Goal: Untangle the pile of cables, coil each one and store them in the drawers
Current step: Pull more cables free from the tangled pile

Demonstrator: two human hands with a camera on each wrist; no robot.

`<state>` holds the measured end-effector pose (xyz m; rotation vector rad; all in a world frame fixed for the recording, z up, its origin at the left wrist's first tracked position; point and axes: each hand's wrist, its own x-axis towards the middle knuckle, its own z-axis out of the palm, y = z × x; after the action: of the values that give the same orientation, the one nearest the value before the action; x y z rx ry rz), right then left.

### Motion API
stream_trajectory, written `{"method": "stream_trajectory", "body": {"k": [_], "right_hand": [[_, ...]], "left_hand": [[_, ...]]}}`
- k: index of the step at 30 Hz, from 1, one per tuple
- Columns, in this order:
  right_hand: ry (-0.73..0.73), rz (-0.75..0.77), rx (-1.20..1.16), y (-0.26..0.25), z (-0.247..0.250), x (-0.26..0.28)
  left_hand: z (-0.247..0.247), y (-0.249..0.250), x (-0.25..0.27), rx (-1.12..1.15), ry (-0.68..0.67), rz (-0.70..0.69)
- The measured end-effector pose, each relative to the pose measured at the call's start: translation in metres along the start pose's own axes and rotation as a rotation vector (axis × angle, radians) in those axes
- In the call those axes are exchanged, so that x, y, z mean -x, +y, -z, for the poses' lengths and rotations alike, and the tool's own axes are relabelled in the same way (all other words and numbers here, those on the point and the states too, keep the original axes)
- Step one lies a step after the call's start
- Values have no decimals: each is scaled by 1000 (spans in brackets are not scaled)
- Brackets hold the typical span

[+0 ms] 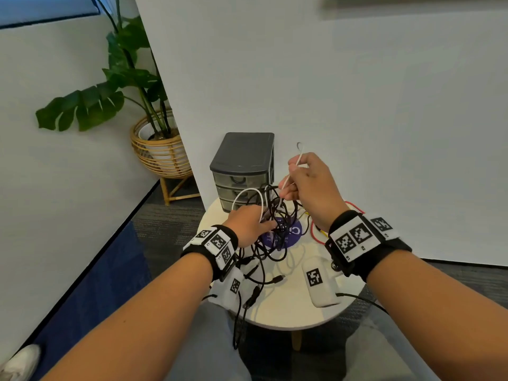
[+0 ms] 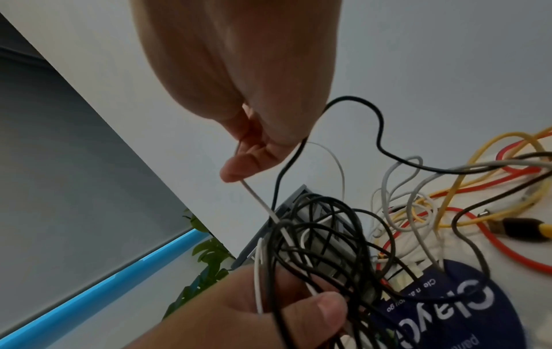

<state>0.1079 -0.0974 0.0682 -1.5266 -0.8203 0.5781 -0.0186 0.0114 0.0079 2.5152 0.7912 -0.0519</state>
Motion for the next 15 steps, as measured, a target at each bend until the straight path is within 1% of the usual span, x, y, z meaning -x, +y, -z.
{"method": "stream_trajectory", "body": {"k": [2,4,6,8,11,15], "right_hand": [[-95,-46,84,3,2,4],[-170,-1,274,8,5,5],[-182,53,452,12,10,5],[-156,72,537,15,16,2],[-142,47,473,21,25,-1],[-66,-11,289,26,27,-2]], "left_hand": [[1,1,0,2,31,-4],[1,1,0,-18,48,-2],[2,-1,2,-6,51,-9],[4,-4,3,68,57,-35],[6,-7,8,210,45,-93],[5,-9,10,201,38,-87]]}}
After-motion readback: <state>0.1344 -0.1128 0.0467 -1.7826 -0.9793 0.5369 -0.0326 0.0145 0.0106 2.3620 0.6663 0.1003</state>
